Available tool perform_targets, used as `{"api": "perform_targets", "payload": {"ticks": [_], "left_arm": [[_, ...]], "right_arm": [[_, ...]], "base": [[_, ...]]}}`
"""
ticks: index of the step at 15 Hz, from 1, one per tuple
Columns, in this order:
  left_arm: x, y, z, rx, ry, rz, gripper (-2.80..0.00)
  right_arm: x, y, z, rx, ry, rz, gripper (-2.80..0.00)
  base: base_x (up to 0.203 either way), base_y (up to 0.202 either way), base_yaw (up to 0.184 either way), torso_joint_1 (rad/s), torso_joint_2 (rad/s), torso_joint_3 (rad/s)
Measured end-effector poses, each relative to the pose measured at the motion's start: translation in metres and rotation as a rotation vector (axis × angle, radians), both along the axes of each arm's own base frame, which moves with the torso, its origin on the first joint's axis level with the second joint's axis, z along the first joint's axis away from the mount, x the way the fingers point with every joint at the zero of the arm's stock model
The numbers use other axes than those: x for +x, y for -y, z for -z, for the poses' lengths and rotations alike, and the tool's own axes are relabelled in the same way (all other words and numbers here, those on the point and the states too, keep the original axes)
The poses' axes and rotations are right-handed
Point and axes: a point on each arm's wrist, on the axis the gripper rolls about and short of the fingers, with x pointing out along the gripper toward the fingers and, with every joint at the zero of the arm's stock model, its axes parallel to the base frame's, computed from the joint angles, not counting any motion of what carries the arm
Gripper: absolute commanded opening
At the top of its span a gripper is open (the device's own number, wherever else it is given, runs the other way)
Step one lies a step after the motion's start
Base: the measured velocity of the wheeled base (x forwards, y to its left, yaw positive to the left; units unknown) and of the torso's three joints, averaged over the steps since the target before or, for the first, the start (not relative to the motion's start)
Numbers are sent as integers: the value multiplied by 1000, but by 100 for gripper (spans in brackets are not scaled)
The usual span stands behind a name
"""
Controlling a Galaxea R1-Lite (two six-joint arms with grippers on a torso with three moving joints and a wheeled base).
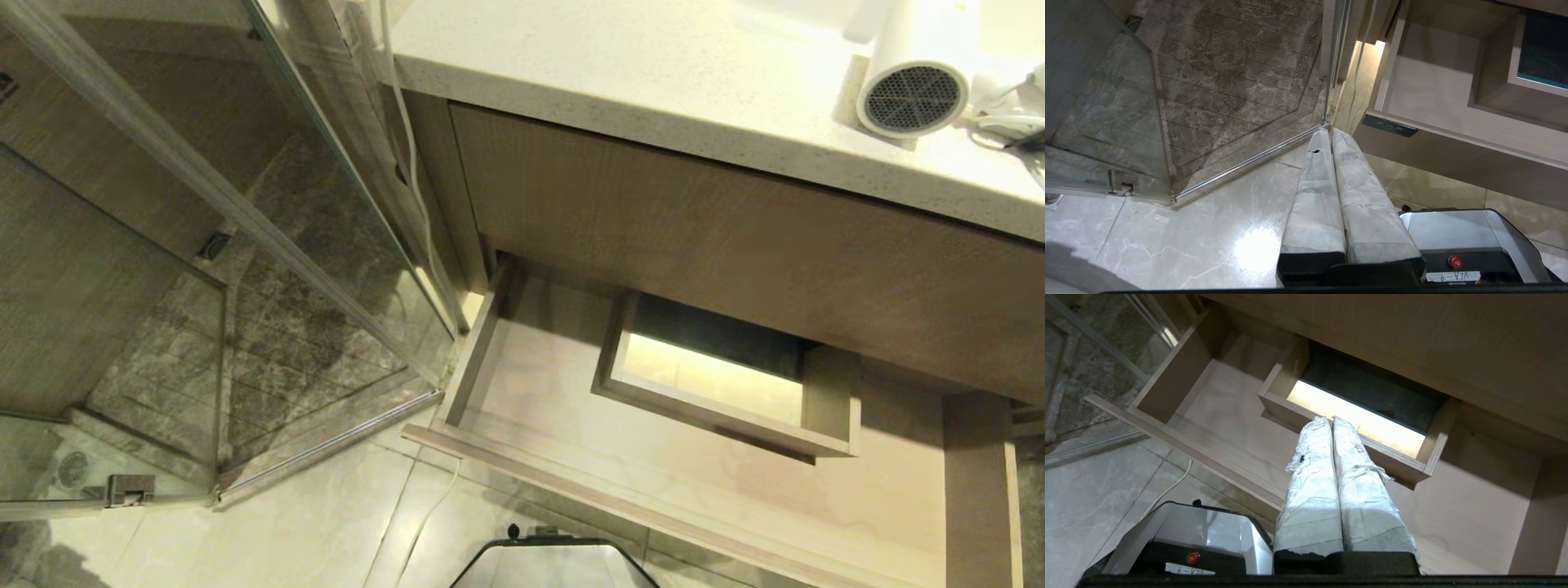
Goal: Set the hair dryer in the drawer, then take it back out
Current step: Pick up the hairdryer
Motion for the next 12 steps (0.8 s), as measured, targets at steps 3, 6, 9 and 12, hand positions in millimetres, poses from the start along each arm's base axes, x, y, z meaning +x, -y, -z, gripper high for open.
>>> {"api": "perform_targets", "payload": {"ticks": [3, 6, 9, 12], "left_arm": [[0, 0, 0, 0, 0, 0, -280], [0, 0, 0, 0, 0, 0, -280], [0, 0, 0, 0, 0, 0, -280], [0, 0, 0, 0, 0, -1, -280]], "right_arm": [[0, 0, 0, 9, 0, 0, -280], [0, 0, 0, 15, -2, -1, -280], [0, 0, 0, 13, -1, 0, -280], [0, 0, 0, 13, -1, -1, -280]], "base": [[0, 0, 0, 0, 0, 0], [-4, 3, -120, 7, 2, 3], [2, 9, -174, 3, 4, 2], [1, 6, -107, 2, 4, -1]]}}
